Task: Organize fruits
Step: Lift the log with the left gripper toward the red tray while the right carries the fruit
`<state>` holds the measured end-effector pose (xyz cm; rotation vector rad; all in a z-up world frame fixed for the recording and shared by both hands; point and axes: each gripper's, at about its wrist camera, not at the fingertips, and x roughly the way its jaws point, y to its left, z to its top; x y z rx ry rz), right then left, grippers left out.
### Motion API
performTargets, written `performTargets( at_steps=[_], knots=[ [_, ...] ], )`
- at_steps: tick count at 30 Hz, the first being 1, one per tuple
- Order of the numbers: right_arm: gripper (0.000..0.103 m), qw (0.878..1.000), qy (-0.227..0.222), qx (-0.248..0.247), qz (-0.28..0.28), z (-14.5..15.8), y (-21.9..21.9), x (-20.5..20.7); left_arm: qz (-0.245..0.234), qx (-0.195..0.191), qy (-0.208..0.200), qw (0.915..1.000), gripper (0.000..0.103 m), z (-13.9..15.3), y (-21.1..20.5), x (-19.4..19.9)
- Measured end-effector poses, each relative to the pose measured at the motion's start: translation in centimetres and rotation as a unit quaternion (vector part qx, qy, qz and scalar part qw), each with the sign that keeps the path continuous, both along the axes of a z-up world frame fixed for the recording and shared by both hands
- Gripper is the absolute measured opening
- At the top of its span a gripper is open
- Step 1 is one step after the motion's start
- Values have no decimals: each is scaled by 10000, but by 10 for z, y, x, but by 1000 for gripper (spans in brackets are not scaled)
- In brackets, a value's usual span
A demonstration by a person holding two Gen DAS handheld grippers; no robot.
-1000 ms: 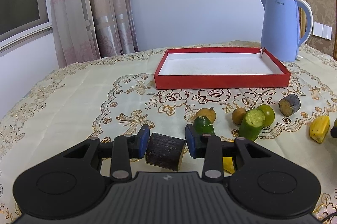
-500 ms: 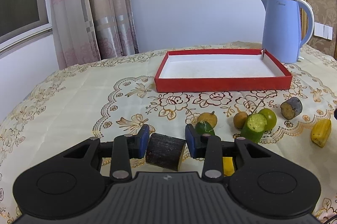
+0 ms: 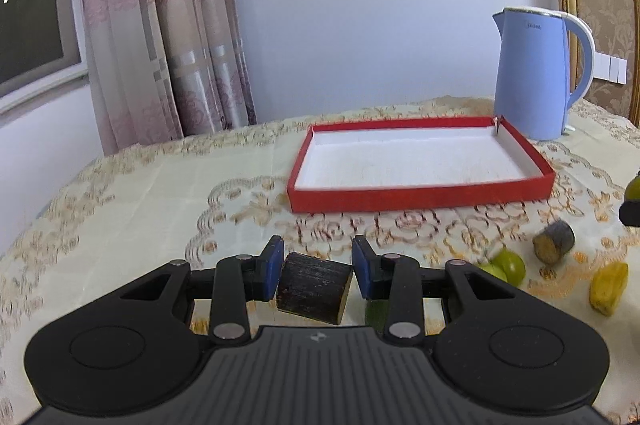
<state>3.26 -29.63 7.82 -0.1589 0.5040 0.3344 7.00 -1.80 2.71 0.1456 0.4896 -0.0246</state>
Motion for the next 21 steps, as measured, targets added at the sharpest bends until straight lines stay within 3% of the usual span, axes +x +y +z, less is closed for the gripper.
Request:
performTargets(
  at_steps=[8, 15, 21],
  knots=[
    [33, 9996, -74, 253, 88, 0, 3, 15, -127, 159, -74, 9998, 36, 19, 0, 72],
    [33, 9995, -26, 314, 102, -4, 2, 30, -279, 180, 114, 9994, 36, 11, -13, 151],
    [33, 9993, 4, 366, 59, -6, -1, 44, -522, -53, 410, 9978, 36, -1, -25, 198]
  ],
)
